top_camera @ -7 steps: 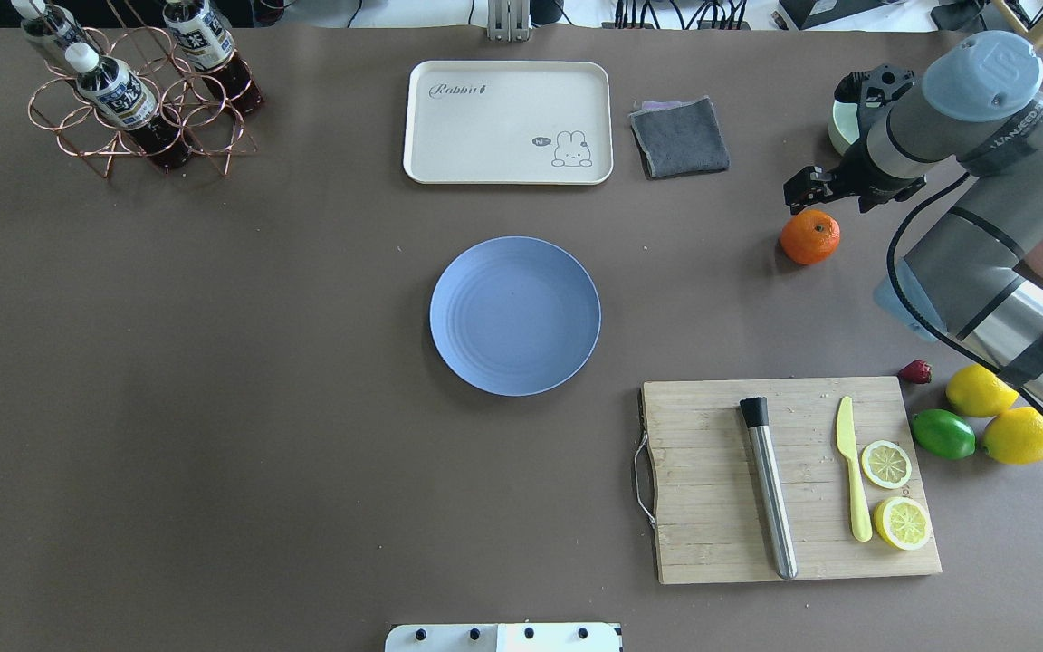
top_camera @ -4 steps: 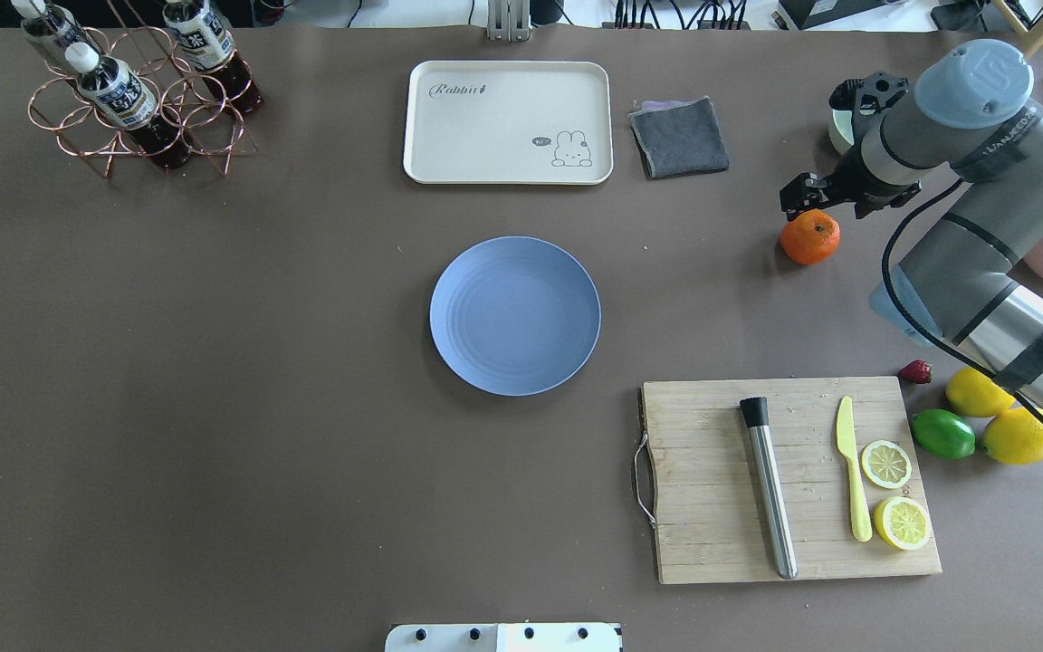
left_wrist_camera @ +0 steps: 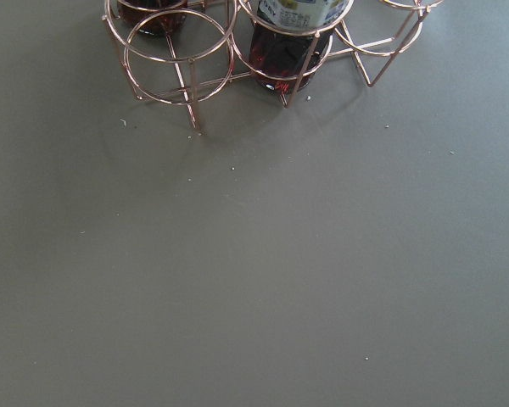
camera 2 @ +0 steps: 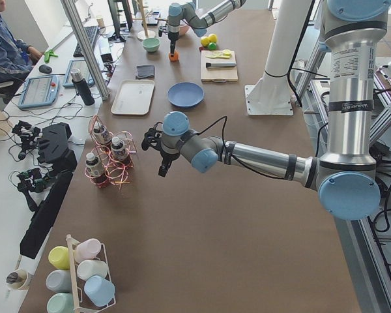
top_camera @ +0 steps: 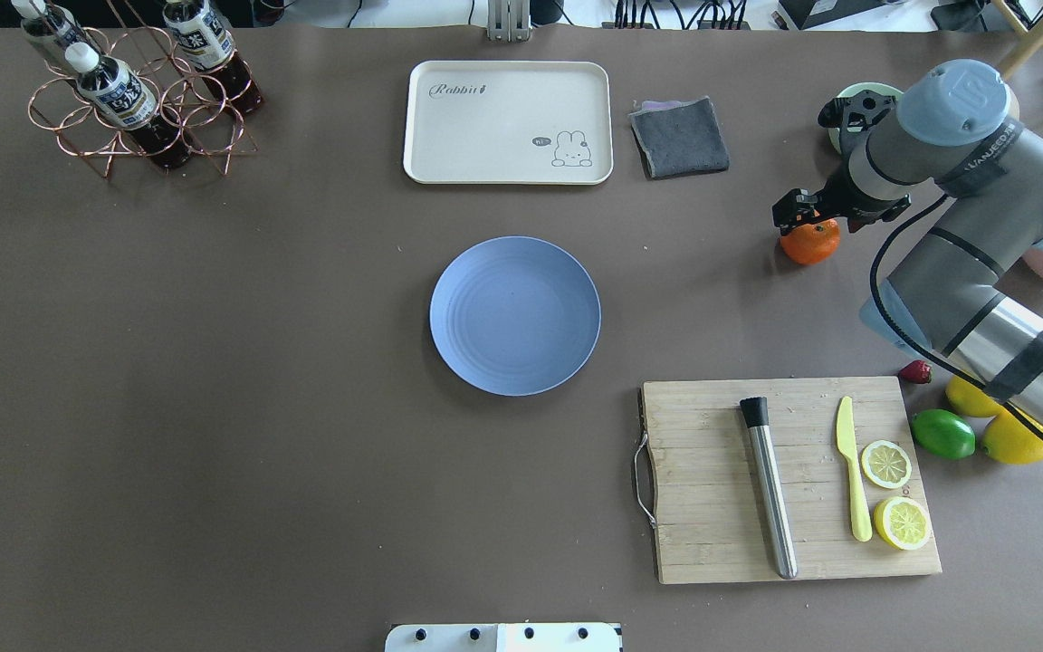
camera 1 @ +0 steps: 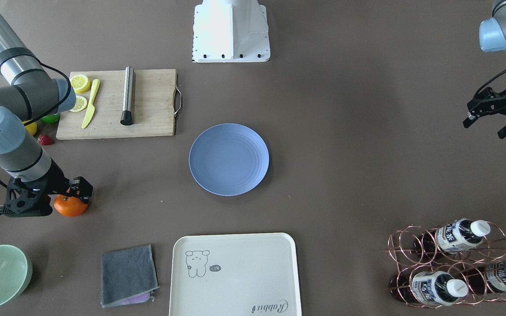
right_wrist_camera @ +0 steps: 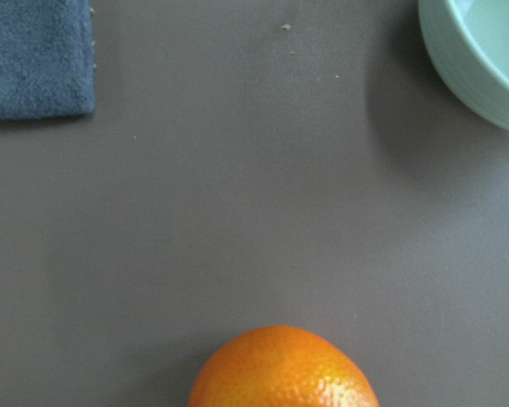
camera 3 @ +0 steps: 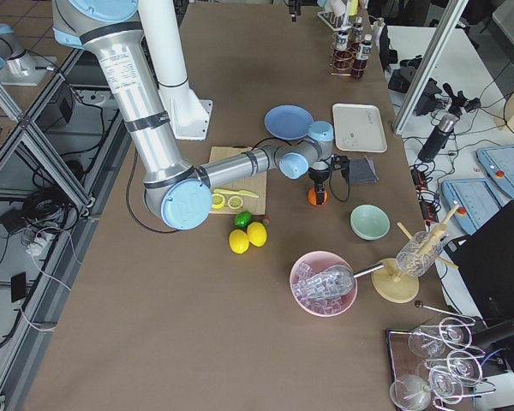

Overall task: Pick orange to plate
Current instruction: 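Lift the orange with the right gripper and carry it toward the blue plate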

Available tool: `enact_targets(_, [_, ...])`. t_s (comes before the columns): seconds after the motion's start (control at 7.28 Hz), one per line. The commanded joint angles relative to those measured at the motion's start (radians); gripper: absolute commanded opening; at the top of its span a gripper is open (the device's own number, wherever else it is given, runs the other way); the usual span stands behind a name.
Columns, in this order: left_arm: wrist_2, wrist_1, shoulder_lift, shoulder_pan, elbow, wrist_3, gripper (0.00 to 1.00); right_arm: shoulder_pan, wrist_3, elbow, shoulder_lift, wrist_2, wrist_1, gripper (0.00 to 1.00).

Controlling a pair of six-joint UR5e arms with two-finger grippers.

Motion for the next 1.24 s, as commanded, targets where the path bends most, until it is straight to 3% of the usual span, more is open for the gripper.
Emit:
enact_targets(0.0, [0.003,-0.002,0.001,0.000,0.001,0.002,0.98,-0.013,0.000,-0.019,0.001,-0.015,0.001,0.99])
enact_targets(0.14, [0.003,-0.011,0.001,0.000,0.002,0.002,0.98,-0.013,-0.002,-0.020,0.006,-0.015,0.001,0.98])
enact_targets(0.27, [0.004,-0.011,0.001,0.000,0.002,0.002,0.98,-0.013,0.000,-0.017,0.006,-0.015,0.001,0.82])
enact_targets(0.41, [0.004,-0.011,0.001,0.000,0.002,0.002,0.98,-0.013,0.000,-0.009,0.006,-0.012,0.001,0.13])
enact_targets(0.55, [0.003,-0.011,0.002,0.000,0.002,0.002,0.98,-0.013,0.002,0.007,0.015,-0.014,0.001,0.00])
enact_targets(0.82, [-0.002,0.000,0.004,-0.002,0.008,0.000,0.98,-0.027,0.126,0.097,0.027,-0.003,-0.017,0.00])
enact_targets(1.1, [-0.002,0.067,0.014,-0.050,0.034,-0.020,0.98,-0.108,0.341,0.129,0.133,-0.026,-0.083,0.00])
